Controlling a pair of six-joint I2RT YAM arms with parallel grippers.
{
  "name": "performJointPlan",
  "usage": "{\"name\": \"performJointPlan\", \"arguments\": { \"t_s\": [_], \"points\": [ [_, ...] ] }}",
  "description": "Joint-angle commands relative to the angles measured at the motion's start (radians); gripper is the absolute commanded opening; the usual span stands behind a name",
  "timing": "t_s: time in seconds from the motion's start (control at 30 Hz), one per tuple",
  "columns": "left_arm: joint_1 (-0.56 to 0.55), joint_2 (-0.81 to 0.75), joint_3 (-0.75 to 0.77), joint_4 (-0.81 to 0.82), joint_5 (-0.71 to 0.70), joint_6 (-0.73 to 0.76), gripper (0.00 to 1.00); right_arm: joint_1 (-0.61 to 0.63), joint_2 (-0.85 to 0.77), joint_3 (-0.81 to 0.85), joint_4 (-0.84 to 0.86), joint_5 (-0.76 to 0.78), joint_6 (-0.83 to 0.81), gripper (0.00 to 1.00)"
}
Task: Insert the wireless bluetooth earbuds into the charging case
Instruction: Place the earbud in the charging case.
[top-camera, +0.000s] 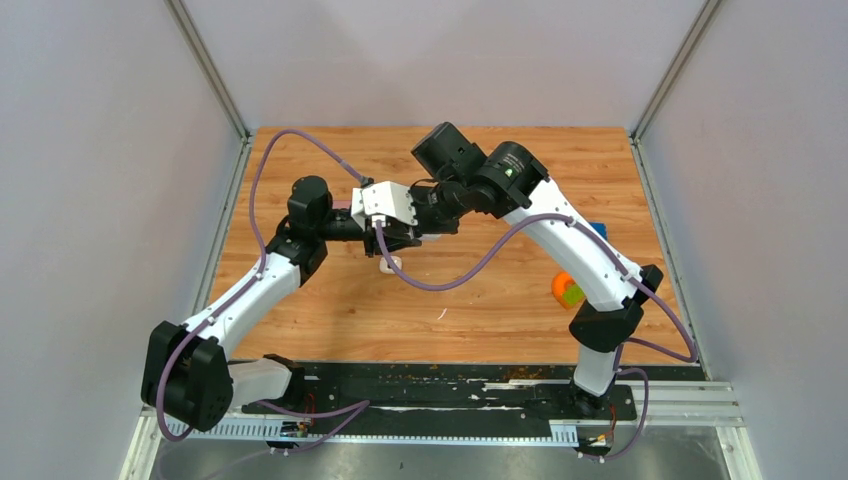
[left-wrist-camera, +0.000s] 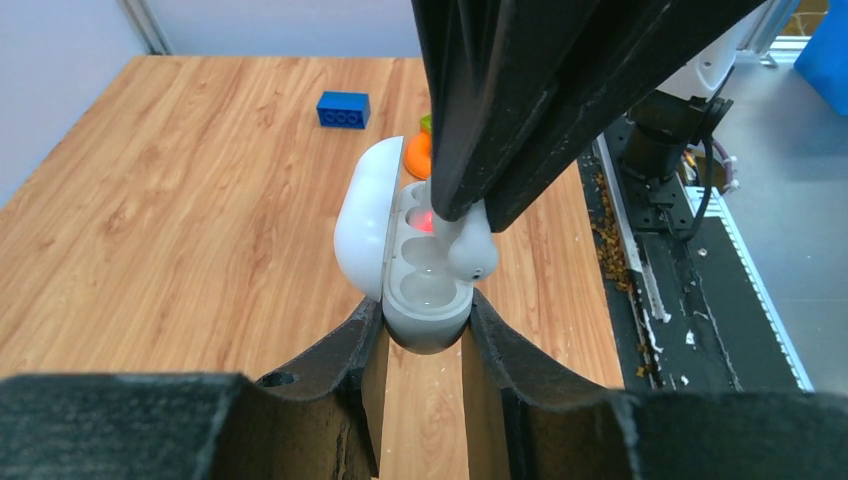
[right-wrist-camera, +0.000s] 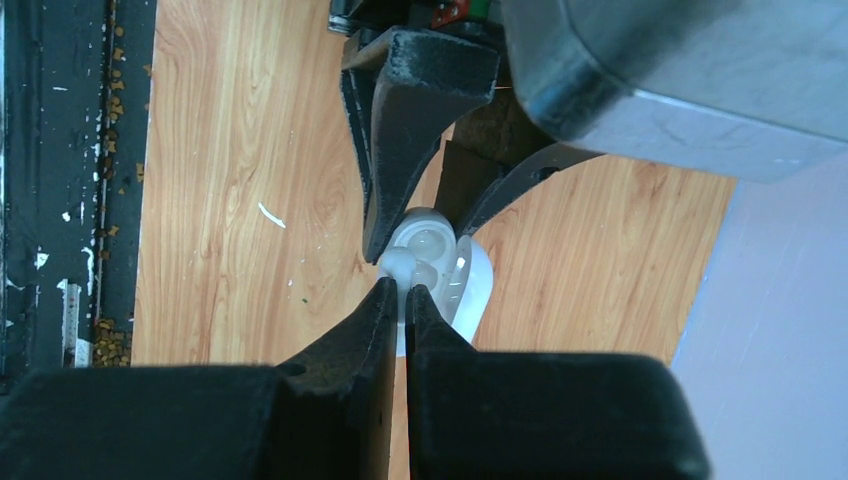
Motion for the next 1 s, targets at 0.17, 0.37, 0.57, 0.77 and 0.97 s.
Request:
{"name": "performJointPlan", "arguments": {
  "t_s": [0.17, 0.37, 0.57, 0.77, 0.97],
  "points": [
    [-0.005, -0.034, 0.007, 0.053, 0.023, -0.023, 0.0, 0.01, -0.001, -0.009, 0.076, 0.049, 0.014, 0.0],
    [-0.005, -0.032, 0.01, 0.079, 0.026, -0.04, 0.0, 0.01, 0.001, -0.024, 0.08, 0.047, 0.0, 0.0],
    [-0.005, -0.029, 0.011, 0.103, 0.028, -0.055, 0.0, 0.012, 0.008, -0.026, 0.08, 0.032, 0.008, 0.01],
    [-0.005, -0.024, 0.012, 0.104, 0.024, -0.055, 0.0, 0.012, 0.001, -0.034, 0.075, 0.064, 0.015, 0.09],
    [-0.005, -0.021, 0.008, 0.079, 0.022, -0.038, 0.0, 0.009, -0.04, -0.039, 0.095, 0.056, 0.016, 0.16]
  ]
}}
